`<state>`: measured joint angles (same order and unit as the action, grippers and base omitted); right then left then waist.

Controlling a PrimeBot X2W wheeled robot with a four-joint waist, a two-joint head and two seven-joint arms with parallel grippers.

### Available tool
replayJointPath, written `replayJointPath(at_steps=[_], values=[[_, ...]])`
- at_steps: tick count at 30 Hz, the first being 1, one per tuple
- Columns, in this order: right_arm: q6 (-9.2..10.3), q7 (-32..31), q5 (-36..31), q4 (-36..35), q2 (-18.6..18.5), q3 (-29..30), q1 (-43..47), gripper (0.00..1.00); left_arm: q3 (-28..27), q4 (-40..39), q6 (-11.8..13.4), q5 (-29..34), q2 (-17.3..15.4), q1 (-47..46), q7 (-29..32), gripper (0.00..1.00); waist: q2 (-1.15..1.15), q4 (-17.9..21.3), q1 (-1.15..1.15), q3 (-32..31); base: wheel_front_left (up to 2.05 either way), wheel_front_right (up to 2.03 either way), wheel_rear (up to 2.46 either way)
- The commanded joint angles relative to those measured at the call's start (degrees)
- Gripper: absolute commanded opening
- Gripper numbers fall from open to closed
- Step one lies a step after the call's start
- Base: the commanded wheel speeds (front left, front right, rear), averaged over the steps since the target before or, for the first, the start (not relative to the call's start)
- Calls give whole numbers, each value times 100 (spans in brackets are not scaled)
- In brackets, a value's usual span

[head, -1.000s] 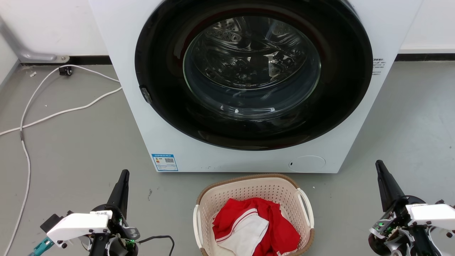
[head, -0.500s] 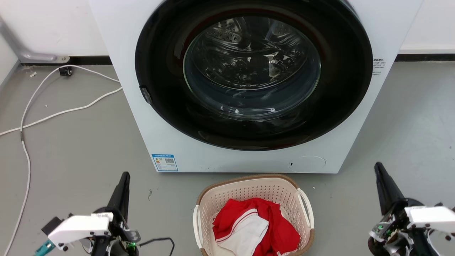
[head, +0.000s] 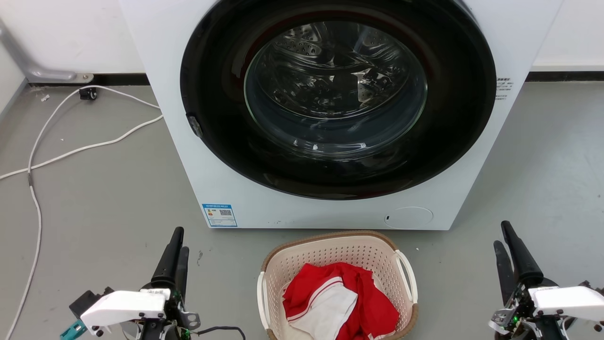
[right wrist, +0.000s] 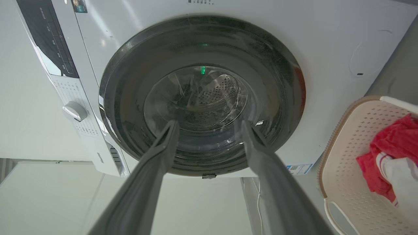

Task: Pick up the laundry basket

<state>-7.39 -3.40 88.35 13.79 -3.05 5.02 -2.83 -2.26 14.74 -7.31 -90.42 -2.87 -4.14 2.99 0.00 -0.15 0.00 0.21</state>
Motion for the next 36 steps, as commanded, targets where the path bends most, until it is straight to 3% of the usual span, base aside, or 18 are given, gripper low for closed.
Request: replayJointPath(at_steps=[1,16,36], values=[[-2,69,-238,-164,-72,-23,-53,100,42,-145,-4,188,-37,-202,-64,100,0,-4,0,0,0,0,0],[-4,287,-2655,-623,-36,-66,73,100,287,-325,-8,1988,-23,-246,-424,100,0,-30,0,-20,0,0,0],[-7,313,-4784,-1037,2,51,250,100,724,-285,67,4221,-19,-358,-823,100,0,-68,0,-44,0,0,0]])
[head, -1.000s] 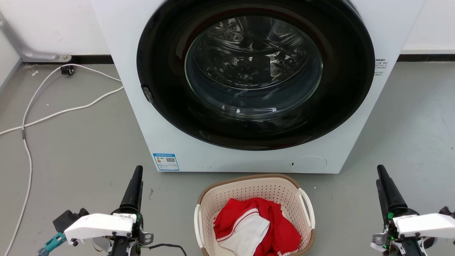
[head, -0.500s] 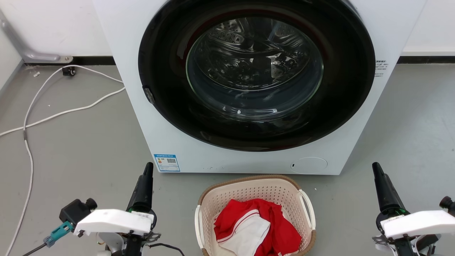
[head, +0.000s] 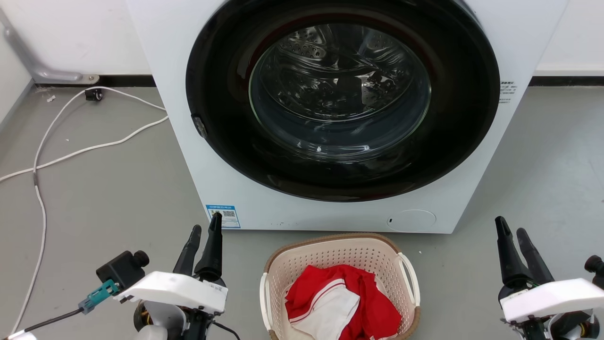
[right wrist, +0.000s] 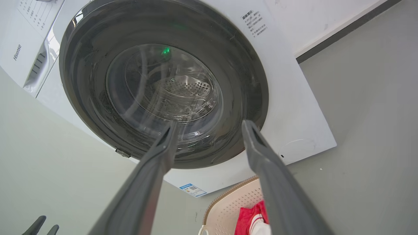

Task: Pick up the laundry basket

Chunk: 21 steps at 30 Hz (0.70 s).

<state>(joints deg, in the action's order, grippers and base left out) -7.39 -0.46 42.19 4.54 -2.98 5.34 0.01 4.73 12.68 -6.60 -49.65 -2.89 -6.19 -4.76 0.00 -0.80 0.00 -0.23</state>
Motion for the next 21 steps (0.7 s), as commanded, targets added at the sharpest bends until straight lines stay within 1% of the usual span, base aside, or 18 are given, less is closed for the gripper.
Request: replayJointPath(at_steps=[1,16,21], values=[[-7,11,-269,-131,-4,28,-22,100,43,-71,0,237,-17,-160,-67,100,0,-8,0,0,0,0,0],[-9,-23,-1517,-353,1,89,106,100,239,82,74,1476,-23,-270,-317,100,0,-46,0,13,0,0,0],[-9,-25,-1817,-404,2,54,118,100,288,128,98,1803,-26,-304,-388,100,0,-52,0,23,0,0,0]])
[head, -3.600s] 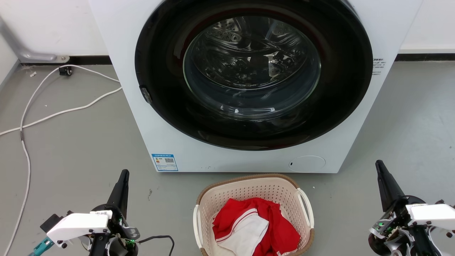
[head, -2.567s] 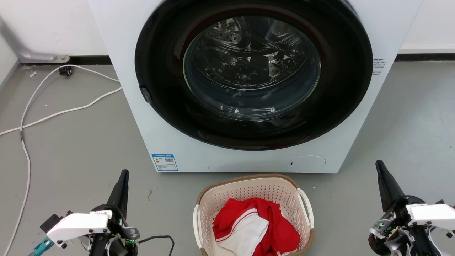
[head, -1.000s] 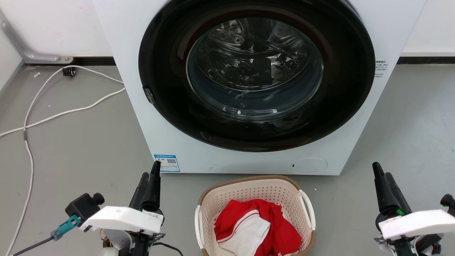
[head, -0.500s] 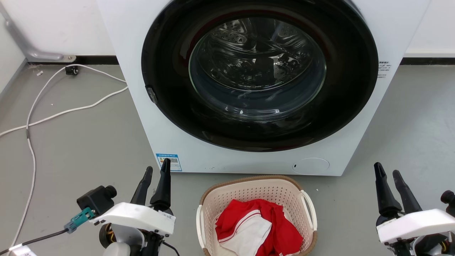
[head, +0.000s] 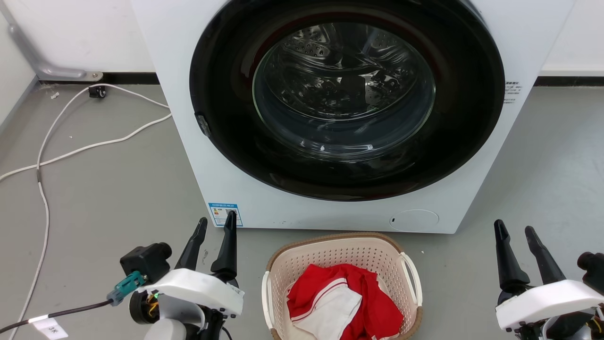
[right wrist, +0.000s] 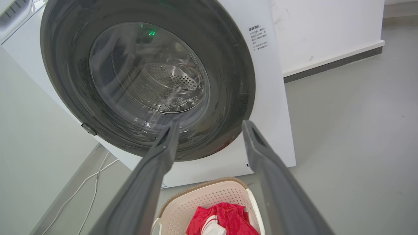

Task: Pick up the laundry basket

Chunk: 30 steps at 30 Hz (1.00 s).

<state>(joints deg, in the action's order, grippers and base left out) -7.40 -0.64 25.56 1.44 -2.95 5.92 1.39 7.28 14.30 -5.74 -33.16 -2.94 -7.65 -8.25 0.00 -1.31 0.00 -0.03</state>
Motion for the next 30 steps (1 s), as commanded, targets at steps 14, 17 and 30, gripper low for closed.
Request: replayJointPath(at_steps=[14,17,30], values=[[-10,-8,-1043,-228,2,12,59,100,177,4,102,972,-15,-214,-236,100,0,-24,0,28,0,0,0],[-10,-19,-1201,-248,2,20,80,100,197,15,116,1135,-14,-220,-272,100,0,-25,0,27,0,0,0],[-12,41,-1703,-315,5,44,147,100,279,112,131,1615,-7,-225,-421,100,0,-23,0,9,0,0,0]])
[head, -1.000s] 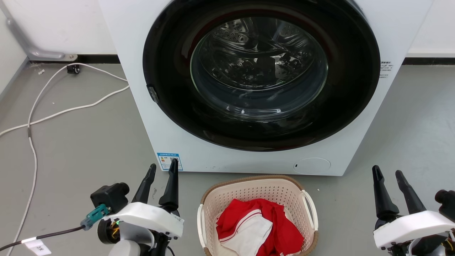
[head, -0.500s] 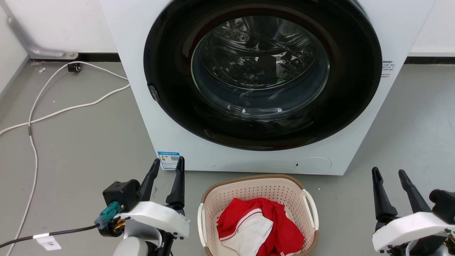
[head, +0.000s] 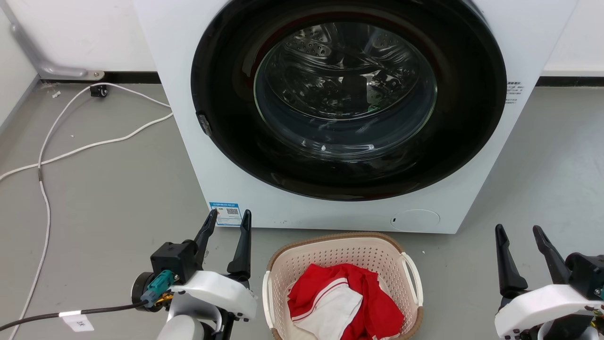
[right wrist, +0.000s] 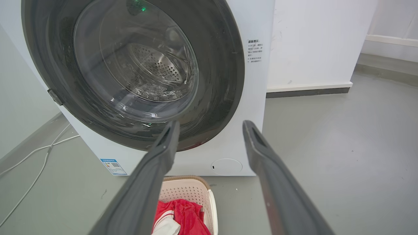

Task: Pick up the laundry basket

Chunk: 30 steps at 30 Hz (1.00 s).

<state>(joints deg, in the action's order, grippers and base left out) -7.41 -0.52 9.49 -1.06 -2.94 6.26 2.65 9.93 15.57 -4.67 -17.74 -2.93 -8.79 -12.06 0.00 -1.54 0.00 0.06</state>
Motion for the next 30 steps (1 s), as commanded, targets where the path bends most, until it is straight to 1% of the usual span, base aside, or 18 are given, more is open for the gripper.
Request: replayJointPath(at_steps=[1,27,30], values=[[-11,37,-127,-69,4,18,26,100,21,-7,18,110,-8,-116,-52,100,0,-2,0,0,0,0,0],[-7,329,-877,-37,10,23,89,100,202,334,84,882,4,-252,-320,100,0,-75,0,38,0,0,0],[-7,346,-834,-7,10,21,76,100,202,356,96,809,4,-258,-321,100,0,-82,0,45,0,0,0]])
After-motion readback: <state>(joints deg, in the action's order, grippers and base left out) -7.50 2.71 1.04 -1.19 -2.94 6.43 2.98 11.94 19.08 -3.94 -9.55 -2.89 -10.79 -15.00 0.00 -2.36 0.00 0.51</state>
